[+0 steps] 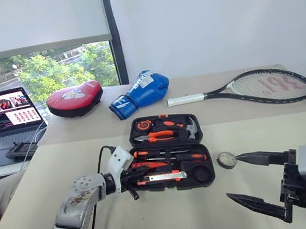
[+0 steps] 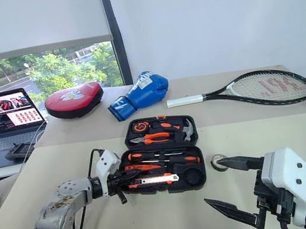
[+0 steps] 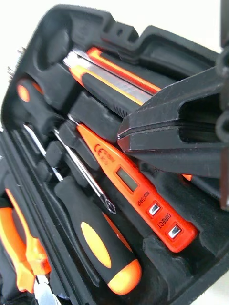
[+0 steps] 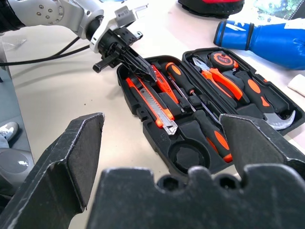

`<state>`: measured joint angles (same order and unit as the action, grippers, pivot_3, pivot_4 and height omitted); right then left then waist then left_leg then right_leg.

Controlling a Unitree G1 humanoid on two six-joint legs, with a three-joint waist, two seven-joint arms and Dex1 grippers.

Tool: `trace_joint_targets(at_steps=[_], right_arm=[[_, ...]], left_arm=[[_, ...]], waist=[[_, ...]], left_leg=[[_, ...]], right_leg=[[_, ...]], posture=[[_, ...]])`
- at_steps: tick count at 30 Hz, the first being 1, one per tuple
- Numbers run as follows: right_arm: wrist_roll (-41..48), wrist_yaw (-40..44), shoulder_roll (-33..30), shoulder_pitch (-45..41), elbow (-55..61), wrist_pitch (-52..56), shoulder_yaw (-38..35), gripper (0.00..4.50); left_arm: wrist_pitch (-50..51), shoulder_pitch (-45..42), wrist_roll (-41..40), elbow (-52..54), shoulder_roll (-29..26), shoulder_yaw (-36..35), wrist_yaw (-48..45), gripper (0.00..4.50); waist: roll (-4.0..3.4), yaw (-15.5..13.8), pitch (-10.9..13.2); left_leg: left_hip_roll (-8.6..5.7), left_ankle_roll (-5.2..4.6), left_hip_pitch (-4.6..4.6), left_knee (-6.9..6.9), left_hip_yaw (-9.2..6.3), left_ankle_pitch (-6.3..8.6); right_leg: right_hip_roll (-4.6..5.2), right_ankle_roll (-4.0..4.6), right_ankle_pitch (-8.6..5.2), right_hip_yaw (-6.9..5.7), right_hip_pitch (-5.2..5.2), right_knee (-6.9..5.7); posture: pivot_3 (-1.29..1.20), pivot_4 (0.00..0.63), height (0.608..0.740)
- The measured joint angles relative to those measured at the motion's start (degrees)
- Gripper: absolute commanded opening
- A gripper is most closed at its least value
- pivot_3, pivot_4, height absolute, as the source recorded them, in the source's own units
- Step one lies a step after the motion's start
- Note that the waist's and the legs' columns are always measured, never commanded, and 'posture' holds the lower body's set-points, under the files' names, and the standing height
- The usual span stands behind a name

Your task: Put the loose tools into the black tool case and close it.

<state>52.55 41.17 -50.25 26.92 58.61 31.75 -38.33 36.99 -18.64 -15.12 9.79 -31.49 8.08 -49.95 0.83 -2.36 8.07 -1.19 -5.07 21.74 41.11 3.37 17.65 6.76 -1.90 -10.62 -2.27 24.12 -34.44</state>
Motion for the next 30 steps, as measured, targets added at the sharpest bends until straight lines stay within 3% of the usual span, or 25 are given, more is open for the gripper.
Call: trace_joint_targets(at_steps=[6, 11, 14, 17, 20, 22, 26, 29, 30], right_arm=[[1.10, -3.12, -3.81, -0.88, -0.38, 4.61, 2.89, 4.50], [-1.04, -8.72, -6.71, -8.49, -4.24, 8.96, 9.15, 4.50], [-2.26, -11.91, -9.17, -16.45, -10.11, 13.82, 16.04, 4.50], [-4.62, -11.64, -11.53, -24.91, -18.27, 18.09, 23.74, 3.73], [-8.23, -10.30, -12.19, -32.71, -25.48, 20.41, 31.16, 2.69], [-11.21, -9.70, -12.20, -36.22, -28.37, 20.45, 34.60, 2.30], [-17.06, -4.27, -11.84, -42.90, -35.12, 20.41, 43.67, 2.30], [-20.74, -0.95, -9.55, -46.36, -39.59, 19.96, 49.07, 1.63], [-22.08, -0.09, -8.83, -46.79, -40.97, 19.72, 50.41, 1.22]], left_arm=[[4.15, -1.26, 0.10, -0.32, 0.54, 1.33, 0.97, 0.02], [-0.11, 1.06, -4.03, 0.49, 3.57, -2.53, 0.03, 0.02], [1.81, 1.80, -11.36, 5.11, 2.07, -5.55, -3.82, 0.70], [4.13, 0.58, -18.30, 11.60, -3.32, -9.98, -8.08, 1.89], [6.68, -0.28, -23.87, 16.93, -6.03, -12.07, -9.43, 3.12], [8.46, -0.88, -26.23, 18.94, -6.95, -12.22, -9.18, 3.78], [12.12, -0.65, -31.50, 23.98, -10.55, -13.81, -7.90, 3.78], [12.01, 1.38, -32.20, 25.30, -11.04, -14.14, -6.07, 3.85], [12.00, 1.89, -32.25, 25.48, -11.09, -14.20, -5.54, 3.85]], waist=[[-0.22, -0.08, -0.26], [-0.13, -0.06, -0.21], [0.34, 0.20, 0.07], [0.33, 0.65, 0.12], [0.22, 0.74, 0.14], [0.18, 0.70, 0.17], [0.22, 0.98, 0.23], [0.23, 1.37, 0.23], [0.23, 1.49, 0.24]], left_leg=[[0.03, -0.02, -0.24, -0.22, 0.09, -0.03], [0.01, -0.06, -0.02, -0.16, 0.09, -0.05], [0.06, 0.41, 0.46, -0.11, 0.04, -0.41], [0.05, 0.57, 0.54, -0.19, 0.07, -0.50], [0.02, 0.53, 0.51, -0.24, 0.07, -0.50], [-0.02, 0.50, 0.56, -0.25, 0.05, -0.49], [-0.05, 0.46, 0.55, -0.21, 0.08, -0.48], [-0.07, 0.46, 0.53, -0.21, 0.09, -0.48], [-0.07, 0.46, 0.54, -0.21, 0.09, -0.48]], right_leg=[[-0.13, 0.12, -0.08, -0.02, -0.06, 0.01], [0.09, 0.45, -0.20, 0.02, 0.05, 0.25], [0.01, 0.58, -0.11, -0.01, 0.39, 0.24], [-0.16, 0.61, -0.11, -0.04, 0.47, 0.27], [-0.34, 0.60, -0.11, -0.08, 0.42, 0.27], [-0.38, 0.53, -0.10, -0.10, 0.42, 0.29], [-0.56, 0.16, 0.02, -0.20, 0.38, 0.34], [-0.56, 0.15, 0.02, -0.19, 0.36, 0.35], [-0.56, 0.15, 0.02, -0.20, 0.37, 0.34]], posture=[[0.00, 0.150, 0.740], [0.00, 0.150, 0.740], [0.00, 0.150, 0.740], [0.00, 0.150, 0.740], [0.00, 0.150, 0.740], [0.00, 0.150, 0.740], [0.00, 0.150, 0.740], [0.00, 0.150, 0.740], [0.00, 0.150, 0.740]])
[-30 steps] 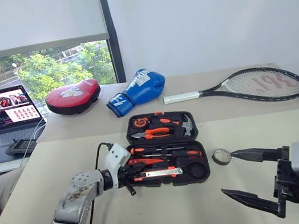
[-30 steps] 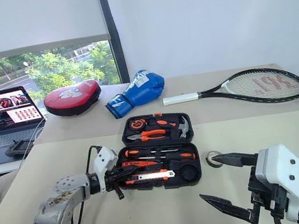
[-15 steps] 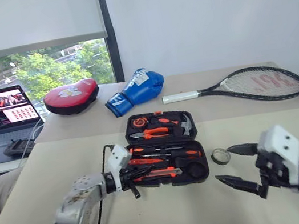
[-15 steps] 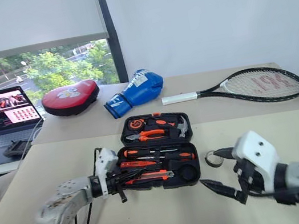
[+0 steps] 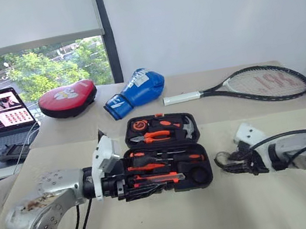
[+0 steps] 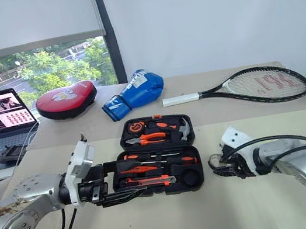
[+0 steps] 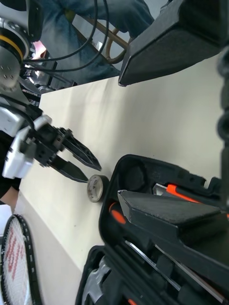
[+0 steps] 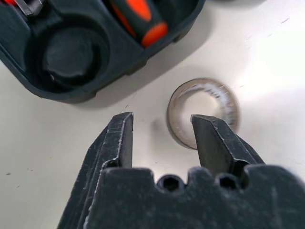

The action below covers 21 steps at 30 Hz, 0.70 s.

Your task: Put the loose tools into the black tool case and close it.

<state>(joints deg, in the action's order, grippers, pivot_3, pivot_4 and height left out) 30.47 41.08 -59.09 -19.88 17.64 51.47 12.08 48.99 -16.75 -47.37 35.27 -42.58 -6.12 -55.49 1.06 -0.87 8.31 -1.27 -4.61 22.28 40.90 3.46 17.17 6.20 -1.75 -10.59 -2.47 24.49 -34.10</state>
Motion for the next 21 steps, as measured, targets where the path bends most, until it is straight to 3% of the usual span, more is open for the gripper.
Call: trace_joint_targets(at_steps=[4, 13, 17, 21], right_arm=[[-4.30, 1.76, 2.38, -2.64, -4.09, -2.00, 2.34, 0.03], [-8.67, 5.91, 2.50, -3.20, -5.32, -4.52, 2.24, 0.03], [-1.58, 11.25, 1.90, -2.95, 4.07, -1.54, -3.41, 0.03], [0.14, 13.77, 2.12, -9.68, 10.42, 1.70, -0.75, 0.03]], left_arm=[[-0.07, 1.87, -0.22, 0.60, -0.51, -0.45, 1.31, 3.85], [-0.78, 3.44, -1.00, 1.44, -1.01, -0.77, 3.10, 3.85], [-1.58, 4.18, -0.94, 0.67, -1.89, -1.42, 3.45, 3.85], [-2.40, 6.59, -1.00, -0.10, -4.51, -3.08, 2.11, 3.85]], waist=[[-0.01, 0.09, 0.00], [-0.02, -0.11, 0.01], [-0.15, 0.07, 0.10], [-0.16, 0.63, 0.13]], left_leg=[[-0.01, 0.02, -0.05, 0.00, 0.01, -0.01], [0.00, 0.05, -0.08, 0.00, -0.01, -0.02], [0.06, 0.09, -0.08, -0.03, -0.03, -0.03], [0.11, 0.16, -0.20, -0.06, -0.02, 0.01]], right_leg=[[-0.01, -0.02, 0.01, 0.00, -0.02, -0.03], [0.00, -0.03, 0.03, -0.09, -0.09, -0.03], [-0.01, -0.04, 0.03, -0.07, -0.04, -0.03], [-0.02, -0.02, 0.03, -0.04, -0.06, -0.04]], posture=[[0.00, 0.150, 0.740], [0.00, 0.150, 0.740], [0.00, 0.150, 0.740], [0.00, 0.150, 0.740]])
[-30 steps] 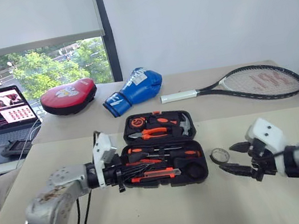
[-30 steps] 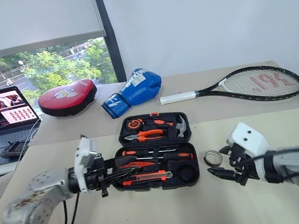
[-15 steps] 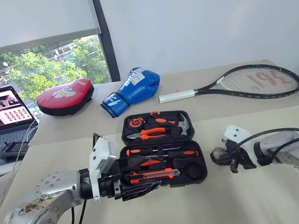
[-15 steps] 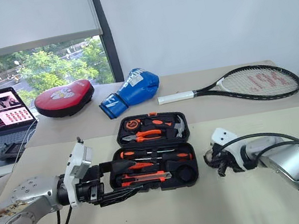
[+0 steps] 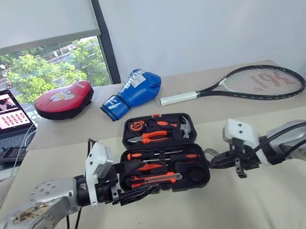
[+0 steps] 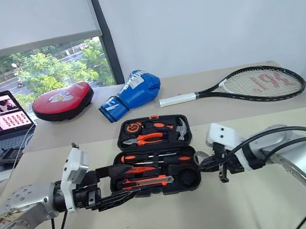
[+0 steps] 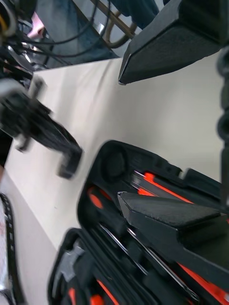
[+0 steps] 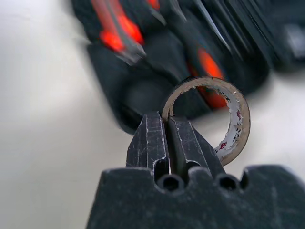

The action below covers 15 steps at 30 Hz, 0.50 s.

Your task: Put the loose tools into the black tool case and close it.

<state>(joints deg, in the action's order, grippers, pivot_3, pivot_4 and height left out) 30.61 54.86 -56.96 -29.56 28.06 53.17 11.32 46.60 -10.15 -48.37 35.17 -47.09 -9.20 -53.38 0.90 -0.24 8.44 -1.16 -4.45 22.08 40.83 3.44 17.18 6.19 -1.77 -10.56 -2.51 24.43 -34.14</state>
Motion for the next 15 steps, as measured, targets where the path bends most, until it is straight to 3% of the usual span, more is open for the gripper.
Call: trace_joint_targets(at_steps=[6, 15], right_arm=[[-7.79, 0.61, 5.07, -6.35, -1.93, 0.98, 16.34, 0.03], [-16.17, 6.64, 2.56, -8.20, -5.07, -3.23, 21.14, 0.03]], left_arm=[[-0.47, 0.78, 0.07, 0.22, -1.05, -0.51, -0.82, 3.85], [-0.46, 1.45, 0.02, 2.70, -1.02, -0.68, 2.78, 3.85]], waist=[[-0.02, -0.75, 0.06], [-0.01, -0.81, 0.05]], left_leg=[[-0.13, 0.00, 0.10, 0.03, -0.02, -0.01], [-0.19, 0.00, -0.07, 0.01, -0.05, 0.01]], right_leg=[[0.06, 0.03, 0.01, -0.09, 0.08, -0.04], [0.12, 0.02, 0.01, -0.15, -0.13, 0.03]], posture=[[0.00, 0.150, 0.740], [0.00, 0.150, 0.740]])
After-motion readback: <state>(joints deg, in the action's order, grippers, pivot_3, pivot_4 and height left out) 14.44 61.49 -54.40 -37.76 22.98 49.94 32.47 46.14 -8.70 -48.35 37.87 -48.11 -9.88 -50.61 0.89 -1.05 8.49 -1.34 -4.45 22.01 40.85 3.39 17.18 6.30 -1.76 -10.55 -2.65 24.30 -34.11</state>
